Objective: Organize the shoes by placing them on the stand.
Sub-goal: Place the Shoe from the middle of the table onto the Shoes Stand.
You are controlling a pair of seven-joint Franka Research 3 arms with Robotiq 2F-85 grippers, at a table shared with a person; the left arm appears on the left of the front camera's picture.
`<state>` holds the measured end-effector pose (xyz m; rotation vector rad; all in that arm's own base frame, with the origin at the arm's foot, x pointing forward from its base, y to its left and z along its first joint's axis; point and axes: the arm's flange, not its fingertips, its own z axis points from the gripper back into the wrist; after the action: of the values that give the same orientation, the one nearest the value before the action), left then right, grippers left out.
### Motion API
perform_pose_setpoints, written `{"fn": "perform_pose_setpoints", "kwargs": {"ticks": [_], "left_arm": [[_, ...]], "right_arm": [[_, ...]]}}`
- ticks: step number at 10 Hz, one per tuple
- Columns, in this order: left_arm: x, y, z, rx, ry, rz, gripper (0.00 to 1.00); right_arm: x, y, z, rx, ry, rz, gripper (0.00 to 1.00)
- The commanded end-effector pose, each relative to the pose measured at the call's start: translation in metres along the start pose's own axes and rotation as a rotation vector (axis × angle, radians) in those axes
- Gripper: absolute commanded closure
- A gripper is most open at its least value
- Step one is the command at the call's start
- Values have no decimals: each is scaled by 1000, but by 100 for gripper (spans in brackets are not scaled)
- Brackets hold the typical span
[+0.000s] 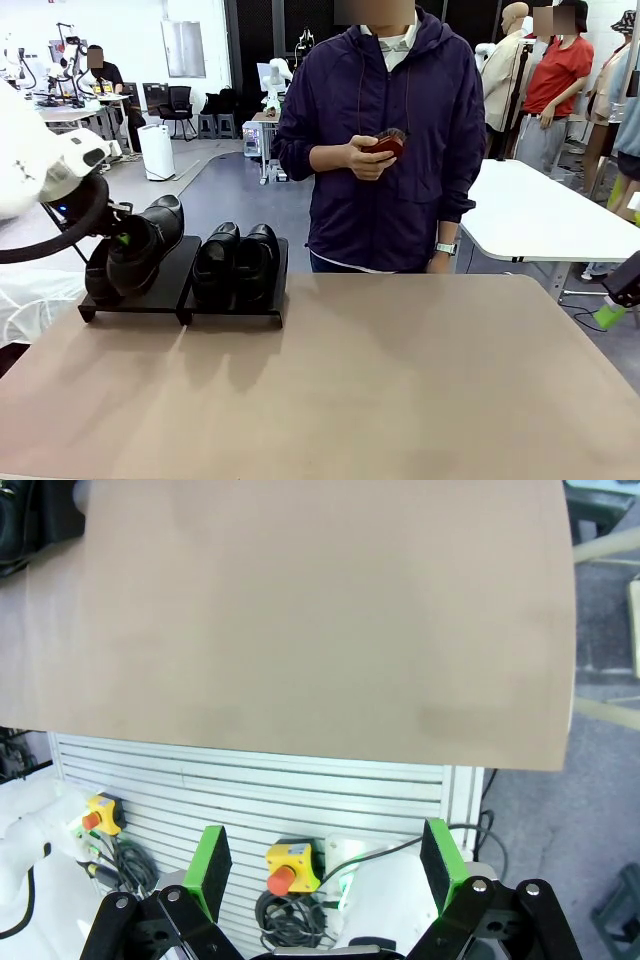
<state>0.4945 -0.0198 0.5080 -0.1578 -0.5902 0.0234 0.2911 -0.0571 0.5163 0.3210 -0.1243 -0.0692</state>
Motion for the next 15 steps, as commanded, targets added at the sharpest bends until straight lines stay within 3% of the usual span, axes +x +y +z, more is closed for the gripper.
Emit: {"fn": "perform_pose_setpoints", "kwargs": {"ticks": [1, 3, 7, 14, 15], "left_arm": [[13, 13, -31, -37, -79, 38, 100], [15, 17, -55, -39, -141, 25, 100], [17, 27, -87, -2, -173, -33, 100], [15, 34, -108, 52, -142, -37, 100], [15, 34, -109, 54, -146, -41, 46]], "right_arm": [[1, 0, 3, 28, 1, 15, 0], [1, 0, 3, 28, 1, 15, 0], [1, 0, 3, 28, 1, 15, 0], [1, 0, 3, 28, 1, 15, 0], [1, 0, 3, 28, 1, 15, 0]]}}
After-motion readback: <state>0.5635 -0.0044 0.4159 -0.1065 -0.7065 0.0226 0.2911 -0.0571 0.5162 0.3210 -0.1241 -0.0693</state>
